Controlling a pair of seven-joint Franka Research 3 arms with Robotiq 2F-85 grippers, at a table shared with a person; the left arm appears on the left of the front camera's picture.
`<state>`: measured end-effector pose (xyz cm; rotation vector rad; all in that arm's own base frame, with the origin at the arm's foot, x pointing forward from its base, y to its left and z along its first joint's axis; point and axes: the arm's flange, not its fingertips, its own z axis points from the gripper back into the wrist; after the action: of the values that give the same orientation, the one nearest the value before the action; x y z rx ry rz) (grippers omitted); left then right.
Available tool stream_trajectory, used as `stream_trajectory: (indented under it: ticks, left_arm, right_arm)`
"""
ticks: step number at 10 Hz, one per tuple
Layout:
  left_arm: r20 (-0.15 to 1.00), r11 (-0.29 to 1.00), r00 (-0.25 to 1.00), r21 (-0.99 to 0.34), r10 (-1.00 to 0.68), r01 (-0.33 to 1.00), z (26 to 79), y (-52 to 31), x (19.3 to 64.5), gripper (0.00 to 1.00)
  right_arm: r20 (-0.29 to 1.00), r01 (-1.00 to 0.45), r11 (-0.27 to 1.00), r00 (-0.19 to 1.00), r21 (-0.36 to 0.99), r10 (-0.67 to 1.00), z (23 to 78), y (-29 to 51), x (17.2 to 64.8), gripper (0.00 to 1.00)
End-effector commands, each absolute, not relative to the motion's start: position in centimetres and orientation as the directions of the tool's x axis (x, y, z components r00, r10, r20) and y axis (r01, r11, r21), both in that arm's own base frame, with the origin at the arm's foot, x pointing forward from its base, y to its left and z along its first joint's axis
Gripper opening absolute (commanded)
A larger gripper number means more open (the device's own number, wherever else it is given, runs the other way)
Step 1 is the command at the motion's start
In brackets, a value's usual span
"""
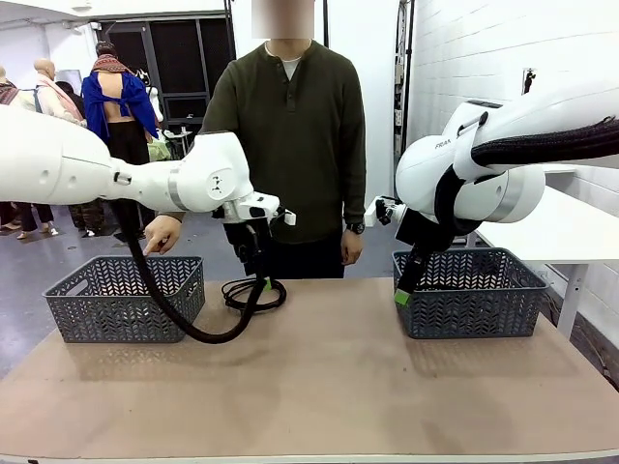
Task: Organize the cables according to human instructions.
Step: Pick up a bundle of cables and place it in the basket indicated by the human.
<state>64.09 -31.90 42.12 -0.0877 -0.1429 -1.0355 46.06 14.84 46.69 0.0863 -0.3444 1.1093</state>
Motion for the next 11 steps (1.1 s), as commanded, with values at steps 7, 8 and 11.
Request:
stream_trajectory:
  ticks: [7, 8, 11]
  left_arm:
    - [0.127, 0.551, 0.545, 0.019, -0.829, 0.834, 37.5, -34.7, 68.3, 1.0]
    - [0.124, 0.55, 0.545, 0.012, -0.829, 0.835, 37.0, -34.7, 68.7, 1.0]
    - [0.121, 0.526, 0.519, 0.035, -0.846, 0.85, 36.1, -35.2, 69.5, 1.0]
  right_arm:
    - [0.307, -0.888, 0.449, 0.4, -0.105, 0.864, 46.7, 14.9, 46.2, 1.0]
    - [0.307, -0.888, 0.449, 0.4, -0.105, 0.864, 46.7, 14.9, 46.2, 1.0]
    - [0.307, -0.888, 0.449, 0.4, -0.105, 0.864, 46.7, 14.9, 46.2, 1.0]
